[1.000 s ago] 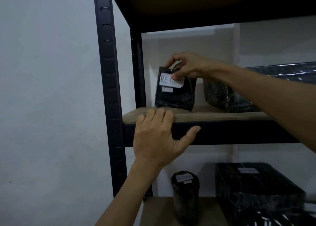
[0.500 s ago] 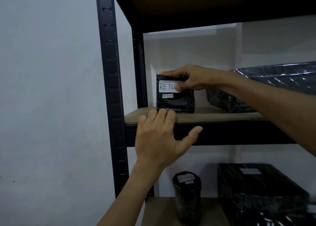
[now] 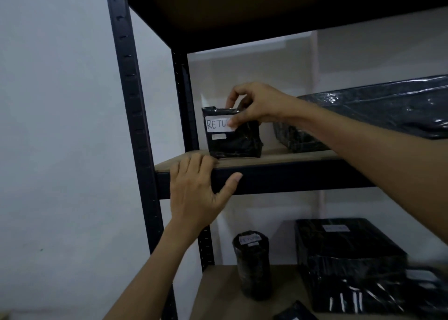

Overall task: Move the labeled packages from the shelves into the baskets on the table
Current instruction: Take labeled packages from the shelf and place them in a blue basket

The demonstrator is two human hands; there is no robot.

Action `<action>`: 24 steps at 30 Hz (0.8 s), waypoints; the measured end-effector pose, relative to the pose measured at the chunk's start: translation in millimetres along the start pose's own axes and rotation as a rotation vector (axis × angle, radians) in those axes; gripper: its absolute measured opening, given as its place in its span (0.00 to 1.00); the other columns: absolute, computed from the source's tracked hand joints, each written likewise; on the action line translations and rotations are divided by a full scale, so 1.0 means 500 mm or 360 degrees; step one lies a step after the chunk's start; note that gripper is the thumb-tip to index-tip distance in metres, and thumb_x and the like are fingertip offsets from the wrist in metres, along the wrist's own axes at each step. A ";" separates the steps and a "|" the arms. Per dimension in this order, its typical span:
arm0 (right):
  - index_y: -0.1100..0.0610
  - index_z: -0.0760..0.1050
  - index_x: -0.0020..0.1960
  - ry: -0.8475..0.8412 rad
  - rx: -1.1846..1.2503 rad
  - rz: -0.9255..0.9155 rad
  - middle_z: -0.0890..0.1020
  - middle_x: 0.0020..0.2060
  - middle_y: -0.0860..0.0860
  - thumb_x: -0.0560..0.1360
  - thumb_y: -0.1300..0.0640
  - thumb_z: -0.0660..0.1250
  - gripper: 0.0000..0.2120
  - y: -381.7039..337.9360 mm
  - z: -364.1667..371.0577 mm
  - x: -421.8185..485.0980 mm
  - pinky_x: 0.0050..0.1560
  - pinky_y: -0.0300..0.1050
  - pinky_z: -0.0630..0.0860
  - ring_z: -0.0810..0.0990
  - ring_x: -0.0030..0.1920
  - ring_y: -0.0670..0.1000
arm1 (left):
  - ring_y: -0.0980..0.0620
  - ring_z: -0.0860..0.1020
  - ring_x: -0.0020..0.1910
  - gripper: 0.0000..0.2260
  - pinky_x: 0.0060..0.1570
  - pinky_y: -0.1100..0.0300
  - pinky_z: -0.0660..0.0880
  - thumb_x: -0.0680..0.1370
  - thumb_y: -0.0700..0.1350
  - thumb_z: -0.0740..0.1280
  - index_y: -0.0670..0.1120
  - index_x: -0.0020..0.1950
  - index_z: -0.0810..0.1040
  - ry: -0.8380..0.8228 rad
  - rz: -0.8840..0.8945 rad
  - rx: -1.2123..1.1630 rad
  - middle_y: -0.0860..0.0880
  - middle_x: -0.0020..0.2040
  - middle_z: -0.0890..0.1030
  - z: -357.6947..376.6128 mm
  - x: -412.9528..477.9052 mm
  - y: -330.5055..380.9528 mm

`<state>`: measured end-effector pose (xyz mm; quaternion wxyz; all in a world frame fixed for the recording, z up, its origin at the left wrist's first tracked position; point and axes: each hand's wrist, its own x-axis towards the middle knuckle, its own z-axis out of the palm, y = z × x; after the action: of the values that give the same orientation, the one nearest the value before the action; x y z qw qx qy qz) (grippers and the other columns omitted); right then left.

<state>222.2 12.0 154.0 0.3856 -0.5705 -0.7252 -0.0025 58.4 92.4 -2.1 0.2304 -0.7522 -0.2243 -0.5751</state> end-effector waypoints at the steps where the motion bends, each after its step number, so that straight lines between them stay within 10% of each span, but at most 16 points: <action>1: 0.54 0.73 0.53 -0.0029 0.0150 0.0038 0.80 0.45 0.52 0.68 0.60 0.75 0.17 0.008 0.003 -0.010 0.38 0.48 0.82 0.82 0.45 0.52 | 0.48 0.71 0.44 0.26 0.47 0.54 0.67 0.78 0.66 0.52 0.44 0.47 0.75 -0.0020 -0.0040 -0.0001 0.47 0.44 0.75 -0.002 -0.004 0.005; 8: 0.51 0.65 0.59 0.0373 0.0461 0.0081 0.79 0.48 0.56 0.63 0.69 0.74 0.31 0.054 0.058 -0.051 0.48 0.61 0.80 0.80 0.50 0.56 | 0.50 0.72 0.49 0.28 0.55 0.54 0.68 0.77 0.67 0.49 0.46 0.53 0.74 -0.0229 -0.0117 0.0016 0.49 0.49 0.75 -0.026 -0.002 0.016; 24: 0.54 0.70 0.52 0.0812 0.1068 0.0386 0.81 0.51 0.59 0.65 0.70 0.74 0.23 -0.160 0.102 -0.589 0.44 0.44 0.81 0.82 0.49 0.54 | 0.57 0.74 0.50 0.18 0.46 0.59 0.73 0.75 0.52 0.70 0.50 0.62 0.71 -0.0727 -0.0520 -0.0900 0.52 0.58 0.74 -0.320 -0.261 0.198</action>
<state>142.7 -236.4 -12.6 0.7137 -0.4759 -0.4952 0.1377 -34.8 -92.1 -100.4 -0.1361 -0.8489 -0.2194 -0.4611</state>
